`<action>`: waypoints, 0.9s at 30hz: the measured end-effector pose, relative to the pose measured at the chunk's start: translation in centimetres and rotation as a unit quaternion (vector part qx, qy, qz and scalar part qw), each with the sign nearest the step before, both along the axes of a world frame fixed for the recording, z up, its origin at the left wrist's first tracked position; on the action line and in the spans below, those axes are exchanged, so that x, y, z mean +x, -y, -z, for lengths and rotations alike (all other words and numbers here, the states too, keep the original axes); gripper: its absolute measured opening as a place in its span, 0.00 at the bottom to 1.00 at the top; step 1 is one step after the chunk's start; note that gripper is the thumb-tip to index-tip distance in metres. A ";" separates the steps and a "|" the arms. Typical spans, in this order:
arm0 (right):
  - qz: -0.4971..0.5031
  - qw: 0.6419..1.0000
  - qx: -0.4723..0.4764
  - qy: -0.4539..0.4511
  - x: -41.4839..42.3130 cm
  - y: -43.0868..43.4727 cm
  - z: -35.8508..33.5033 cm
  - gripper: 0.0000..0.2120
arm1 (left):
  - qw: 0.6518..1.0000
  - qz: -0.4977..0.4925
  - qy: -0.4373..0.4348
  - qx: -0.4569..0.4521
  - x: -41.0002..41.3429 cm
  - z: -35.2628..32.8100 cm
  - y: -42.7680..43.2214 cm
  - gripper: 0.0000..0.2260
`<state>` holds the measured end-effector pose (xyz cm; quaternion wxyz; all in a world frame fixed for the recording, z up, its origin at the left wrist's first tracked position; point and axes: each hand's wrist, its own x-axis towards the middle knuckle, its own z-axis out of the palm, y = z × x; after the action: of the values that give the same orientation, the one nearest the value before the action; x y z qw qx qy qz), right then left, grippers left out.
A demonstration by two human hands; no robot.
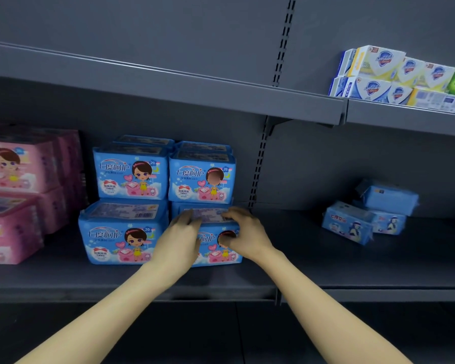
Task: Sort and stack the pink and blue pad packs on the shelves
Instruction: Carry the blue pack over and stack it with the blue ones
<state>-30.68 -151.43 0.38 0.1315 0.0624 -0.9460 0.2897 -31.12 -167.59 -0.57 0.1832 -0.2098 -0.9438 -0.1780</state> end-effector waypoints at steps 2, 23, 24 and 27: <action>-0.001 1.000 0.001 -0.003 -0.1 0.2 0.0 0.25 | 1.000 -0.015 -0.011 -0.018 -0.1 0.0 0.2 0.19; 0.019 0.999 0.030 -0.020 -1.1 2.3 0.9 0.24 | 0.983 -0.044 -0.146 -0.104 -2.5 1.5 1.9 0.28; 0.019 0.999 0.034 -0.021 -1.2 2.4 1.0 0.24 | 0.983 -0.045 -0.148 -0.102 -2.6 1.6 1.9 0.28; 0.021 0.998 0.046 -0.021 -1.2 2.4 1.1 0.23 | 0.982 -0.045 -0.156 -0.096 -2.6 1.6 1.9 0.27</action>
<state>-31.89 -153.83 -0.71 0.1543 0.0544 -0.9565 0.2414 -33.70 -169.52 -2.16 0.3150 -0.2091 -0.9248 -0.0432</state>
